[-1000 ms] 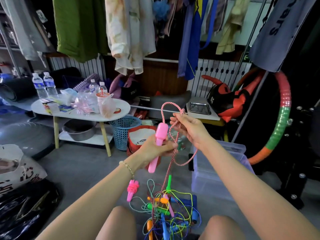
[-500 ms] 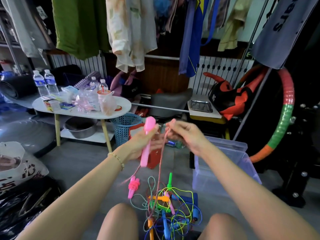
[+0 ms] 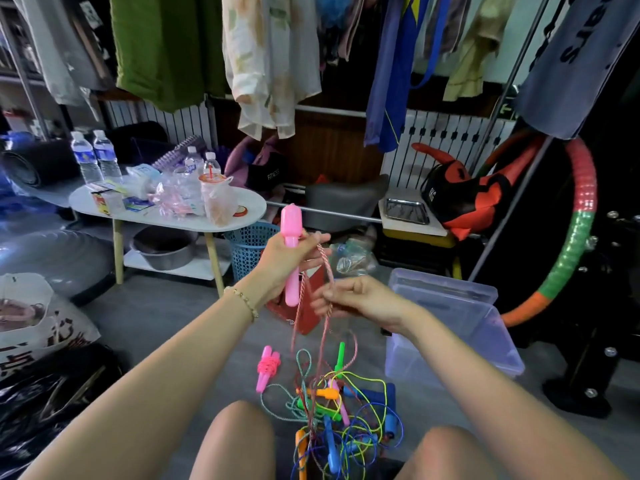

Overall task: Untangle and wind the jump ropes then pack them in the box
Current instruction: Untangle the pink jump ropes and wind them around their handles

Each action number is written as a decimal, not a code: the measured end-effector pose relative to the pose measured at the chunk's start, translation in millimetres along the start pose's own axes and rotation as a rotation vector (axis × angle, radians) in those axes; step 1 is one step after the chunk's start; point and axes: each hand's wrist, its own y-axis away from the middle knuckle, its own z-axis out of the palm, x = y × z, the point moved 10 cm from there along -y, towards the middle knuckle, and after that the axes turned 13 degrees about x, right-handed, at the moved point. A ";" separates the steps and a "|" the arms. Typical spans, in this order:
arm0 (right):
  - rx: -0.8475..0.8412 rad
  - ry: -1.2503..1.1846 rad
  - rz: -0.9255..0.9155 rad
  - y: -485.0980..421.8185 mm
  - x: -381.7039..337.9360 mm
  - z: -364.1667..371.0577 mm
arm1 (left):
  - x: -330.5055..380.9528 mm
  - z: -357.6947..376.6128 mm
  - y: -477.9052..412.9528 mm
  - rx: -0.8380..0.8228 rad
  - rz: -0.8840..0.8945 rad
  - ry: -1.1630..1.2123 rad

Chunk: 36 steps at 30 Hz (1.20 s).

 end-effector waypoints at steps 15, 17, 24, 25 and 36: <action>0.363 -0.294 -0.046 -17.0 -13.9 -49.3 | -29.6 15.0 24.8 -0.093 -0.056 0.015; 0.168 -0.196 0.019 -10.7 7.4 -23.7 | -9.7 6.3 11.1 0.020 -0.047 0.175; 0.303 -0.101 -0.103 -8.5 -12.2 -33.6 | -40.5 -0.7 4.4 0.023 -0.169 0.078; 0.374 -0.146 -0.139 -10.5 -24.5 -46.3 | -57.2 4.3 11.7 -0.050 -0.202 -0.001; 0.407 -0.278 -0.054 -20.0 -13.6 -62.0 | -31.9 26.5 12.9 -0.048 -0.048 0.114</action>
